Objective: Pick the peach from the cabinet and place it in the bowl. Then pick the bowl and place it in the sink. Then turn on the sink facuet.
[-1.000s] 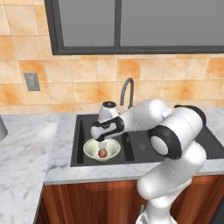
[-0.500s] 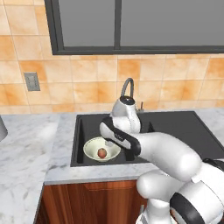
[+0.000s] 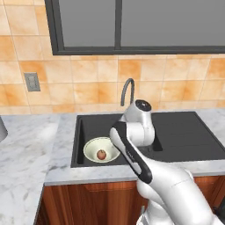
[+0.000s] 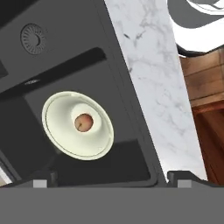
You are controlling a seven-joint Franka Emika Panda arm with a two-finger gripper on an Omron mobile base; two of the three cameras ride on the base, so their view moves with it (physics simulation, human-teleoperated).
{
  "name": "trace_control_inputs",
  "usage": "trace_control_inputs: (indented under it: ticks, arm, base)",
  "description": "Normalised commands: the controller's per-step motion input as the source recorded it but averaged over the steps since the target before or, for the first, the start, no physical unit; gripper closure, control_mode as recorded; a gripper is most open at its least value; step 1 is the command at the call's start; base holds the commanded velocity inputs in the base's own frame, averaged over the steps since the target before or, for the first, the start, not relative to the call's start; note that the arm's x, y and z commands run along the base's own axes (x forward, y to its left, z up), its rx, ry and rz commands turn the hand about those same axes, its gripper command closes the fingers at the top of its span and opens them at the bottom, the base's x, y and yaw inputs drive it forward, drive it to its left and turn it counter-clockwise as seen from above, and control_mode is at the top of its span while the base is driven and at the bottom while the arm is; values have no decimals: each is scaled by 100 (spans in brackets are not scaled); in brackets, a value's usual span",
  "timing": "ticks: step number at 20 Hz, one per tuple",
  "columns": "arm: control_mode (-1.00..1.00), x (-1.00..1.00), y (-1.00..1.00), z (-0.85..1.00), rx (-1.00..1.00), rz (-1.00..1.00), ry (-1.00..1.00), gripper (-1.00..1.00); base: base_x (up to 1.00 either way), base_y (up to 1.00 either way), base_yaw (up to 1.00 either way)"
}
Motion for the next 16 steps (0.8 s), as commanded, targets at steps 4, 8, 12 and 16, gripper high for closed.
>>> trace_control_inputs:
  ticks: [4, 8, 12, 16]
  arm:
    - [-100, -39, -55, 88, 33, -44, 1, -100]
    - [-100, -36, -62, 100, 40, -43, 10, -100]
    - [-100, -16, -57, 69, 42, -30, 12, -100]
    - [-100, 0, -7, -11, 6, -3, 7, -100]
  base:
    - [0, 0, 0]
    - [0, 0, 0]
    - [0, 0, 0]
    - [0, 0, 0]
